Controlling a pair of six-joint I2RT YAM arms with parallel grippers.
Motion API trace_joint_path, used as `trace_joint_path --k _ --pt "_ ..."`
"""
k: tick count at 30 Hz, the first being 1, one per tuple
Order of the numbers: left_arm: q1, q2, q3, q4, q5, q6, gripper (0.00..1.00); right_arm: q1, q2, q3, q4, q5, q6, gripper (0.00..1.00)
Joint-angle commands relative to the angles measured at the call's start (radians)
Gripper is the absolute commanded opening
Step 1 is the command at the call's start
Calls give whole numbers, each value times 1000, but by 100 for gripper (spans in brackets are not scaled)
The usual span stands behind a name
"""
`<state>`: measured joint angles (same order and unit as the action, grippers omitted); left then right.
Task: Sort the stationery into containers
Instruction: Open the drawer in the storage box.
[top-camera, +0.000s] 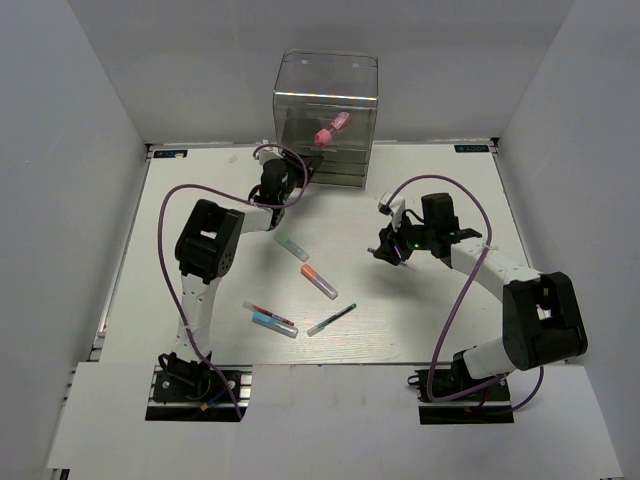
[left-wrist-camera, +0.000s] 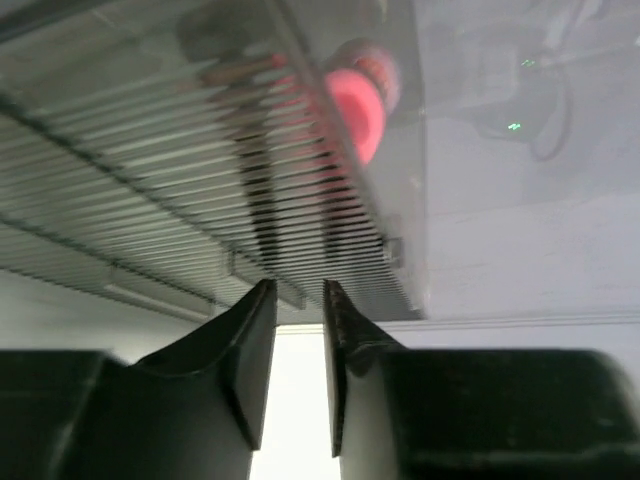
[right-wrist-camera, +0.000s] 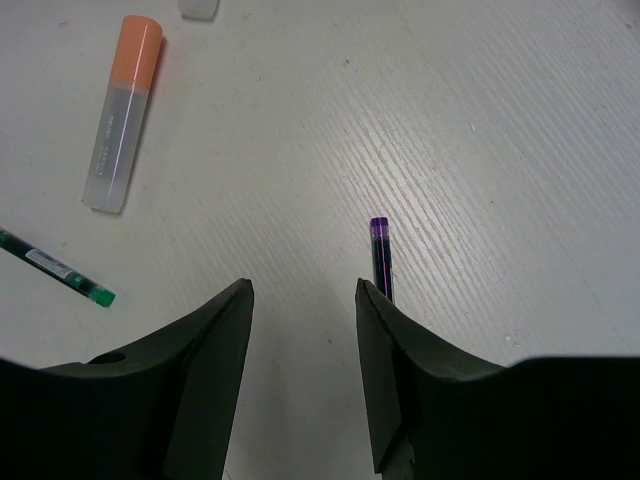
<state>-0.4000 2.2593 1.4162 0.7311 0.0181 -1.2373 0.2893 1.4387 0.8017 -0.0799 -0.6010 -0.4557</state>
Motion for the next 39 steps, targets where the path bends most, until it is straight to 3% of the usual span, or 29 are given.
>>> trace_joint_path --k 1,4,11,21,26,27,30,35,39 --pt "-2 -61 -31 -33 16 12 35 -1 -32 -10 20 -2 -8 52" --pt "-2 -72 -43 -33 16 12 33 -3 -32 -16 23 -3 -9 52" --pt "-2 -63 -42 -42 16 12 55 -2 -31 -24 23 0 -15 53" --pt "7 -30 27 -74 -13 12 59 -1 -35 -36 23 4 -21 53" --pt "7 0 58 -124 -33 12 49 -2 -37 -35 25 7 -23 53" --pt "7 0 58 -111 -33 12 36 -2 -35 -33 25 6 -23 53" --pt "7 0 58 -111 -43 12 23 -2 -37 -36 23 6 -24 53" --pt "7 9 58 -121 -43 12 19 -3 -32 -29 22 1 -21 53" --pt "7 9 58 -121 -52 12 4 -2 -29 -25 19 3 -23 53"
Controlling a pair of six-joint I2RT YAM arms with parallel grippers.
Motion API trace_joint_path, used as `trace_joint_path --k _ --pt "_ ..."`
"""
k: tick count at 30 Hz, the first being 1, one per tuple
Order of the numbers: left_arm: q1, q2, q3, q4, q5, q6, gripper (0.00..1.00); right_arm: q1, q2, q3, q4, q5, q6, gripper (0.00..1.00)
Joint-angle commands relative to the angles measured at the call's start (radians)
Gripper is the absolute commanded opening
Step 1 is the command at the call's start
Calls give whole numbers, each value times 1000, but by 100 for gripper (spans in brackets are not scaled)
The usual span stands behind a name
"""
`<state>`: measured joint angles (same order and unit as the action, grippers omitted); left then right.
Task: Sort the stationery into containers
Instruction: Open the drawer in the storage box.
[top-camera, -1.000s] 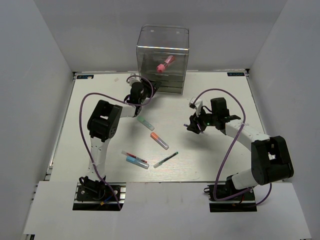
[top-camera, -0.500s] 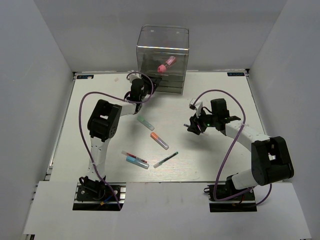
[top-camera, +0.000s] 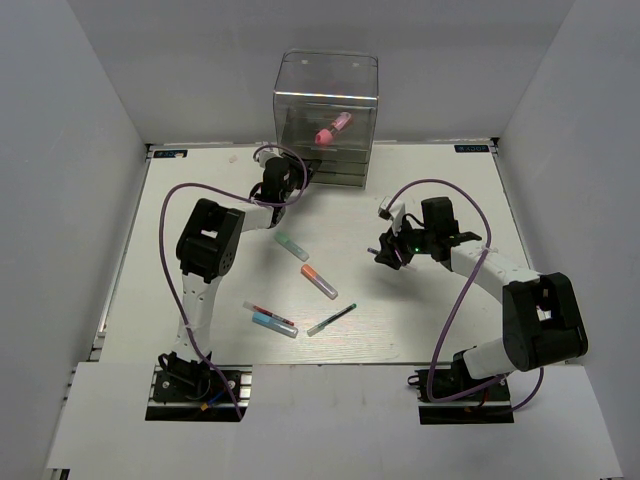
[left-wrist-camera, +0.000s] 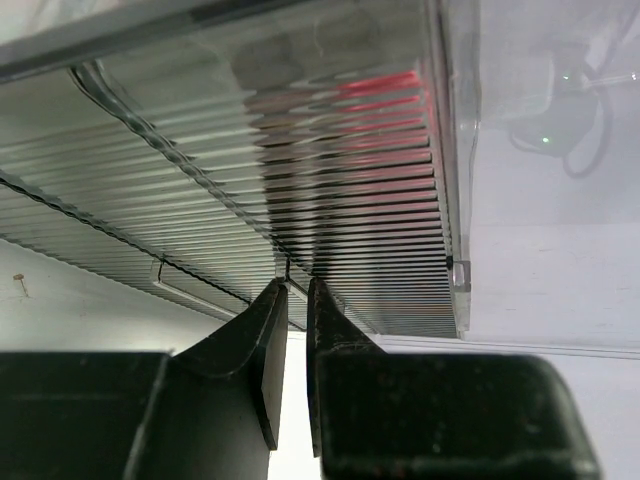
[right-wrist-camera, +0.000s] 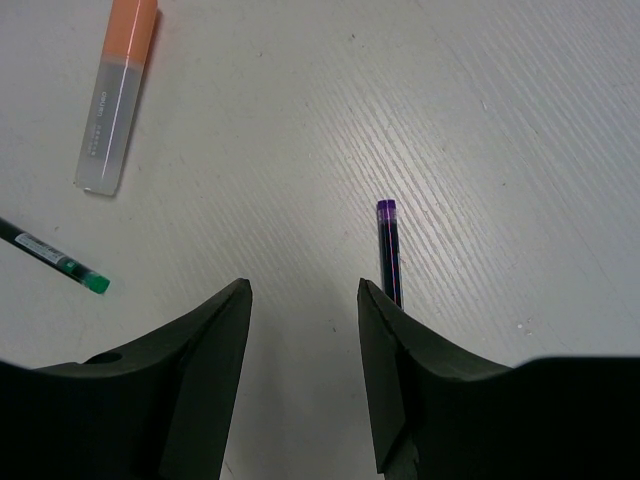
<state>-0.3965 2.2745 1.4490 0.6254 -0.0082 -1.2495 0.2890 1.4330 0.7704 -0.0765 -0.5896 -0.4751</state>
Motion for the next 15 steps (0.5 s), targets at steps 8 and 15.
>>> trace_joint_path --k 8,15 --pt "-5 -55 -76 57 7 24 0 -2 -31 -2 6 -16 -14 68" --pt "-5 -159 -219 69 54 58 0 2 -20 10 -17 -88 -62 84"
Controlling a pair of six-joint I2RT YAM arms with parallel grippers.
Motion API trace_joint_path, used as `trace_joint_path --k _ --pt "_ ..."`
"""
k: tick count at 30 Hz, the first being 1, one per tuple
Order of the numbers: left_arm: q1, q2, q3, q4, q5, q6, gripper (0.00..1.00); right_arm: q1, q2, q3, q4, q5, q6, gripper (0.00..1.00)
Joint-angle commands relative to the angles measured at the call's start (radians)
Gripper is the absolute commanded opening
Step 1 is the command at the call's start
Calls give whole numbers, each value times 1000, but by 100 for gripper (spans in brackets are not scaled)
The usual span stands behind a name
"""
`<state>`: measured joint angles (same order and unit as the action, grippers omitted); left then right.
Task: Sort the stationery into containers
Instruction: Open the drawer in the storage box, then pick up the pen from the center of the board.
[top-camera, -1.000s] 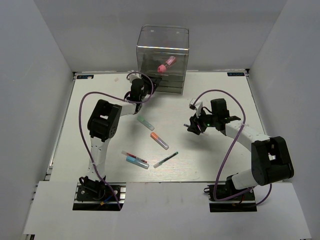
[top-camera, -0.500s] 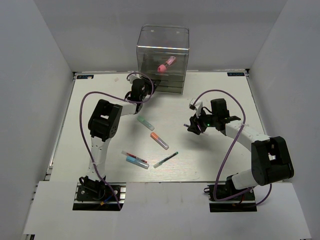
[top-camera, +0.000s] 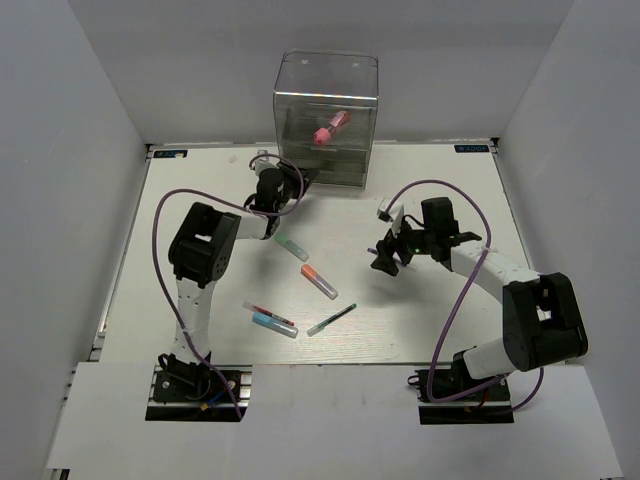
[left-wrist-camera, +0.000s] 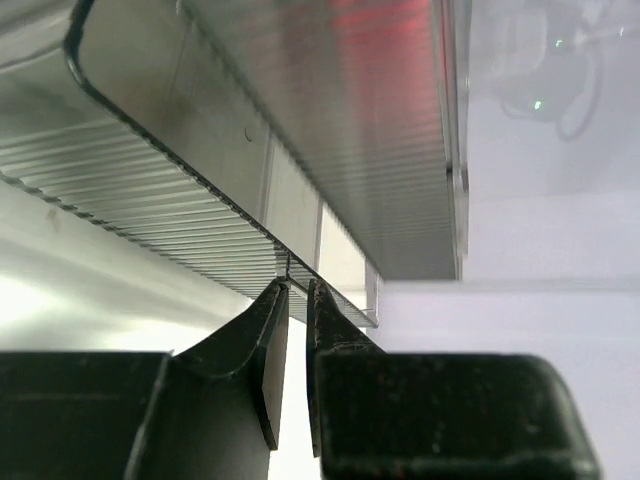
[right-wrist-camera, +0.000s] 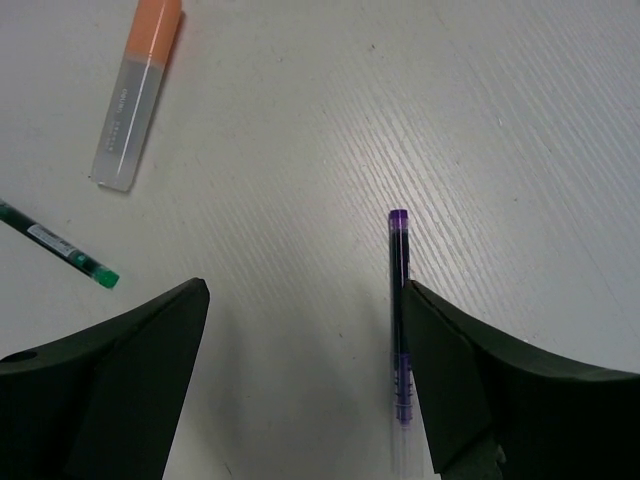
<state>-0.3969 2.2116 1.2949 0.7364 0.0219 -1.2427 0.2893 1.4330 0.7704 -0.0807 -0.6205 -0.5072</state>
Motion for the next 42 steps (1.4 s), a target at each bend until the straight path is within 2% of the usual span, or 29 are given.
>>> trace_joint_path --k 1,6,7,9,10,11,12,14,15,18,20,23,30,38,39,41,42 --pt "-5 -107 -83 -26 24 61 0 1 -16 23 -24 -79 -40 84" --pt "-14 -167 -163 -15 35 71 0 4 -13 33 -83 -208 -151 84" --pt "-14 -167 -163 -15 44 81 0 1 -13 36 -135 -328 -222 84" --pt "-14 -176 -163 -37 44 91 0 5 -5 62 -264 -405 -470 84" --pt "-14 -176 -163 -49 44 91 0 8 13 69 -362 -457 -528 84" --pt "-14 -188 -163 -77 53 101 4 28 20 85 -420 -487 -624 82" --pt "-14 -200 -163 -95 53 101 23 36 27 104 -488 -490 -724 82" --pt "-14 -220 -163 -142 44 101 37 77 59 124 -536 -466 -801 80" --pt "-14 -245 -172 -143 44 110 47 86 66 130 -595 -440 -911 80" --pt "-14 -300 -222 -181 33 120 61 151 99 135 -640 -366 -1022 77" --pt "-14 -328 -241 -204 33 130 63 174 113 135 -654 -340 -1060 76" --pt "-14 -392 -278 -256 33 158 68 249 141 136 -631 -305 -1044 71" --pt "9 -581 -416 -405 24 222 68 350 216 148 -487 -188 -874 63" --pt "9 -838 -545 -627 -103 311 86 424 253 147 -357 -42 -742 51" --pt "9 -861 -557 -643 -128 312 86 436 254 139 -350 -33 -740 48" --pt "9 -901 -577 -693 -155 312 94 455 251 133 -344 -7 -746 44" --pt "9 -937 -589 -709 -175 299 96 461 247 121 -344 2 -751 38"
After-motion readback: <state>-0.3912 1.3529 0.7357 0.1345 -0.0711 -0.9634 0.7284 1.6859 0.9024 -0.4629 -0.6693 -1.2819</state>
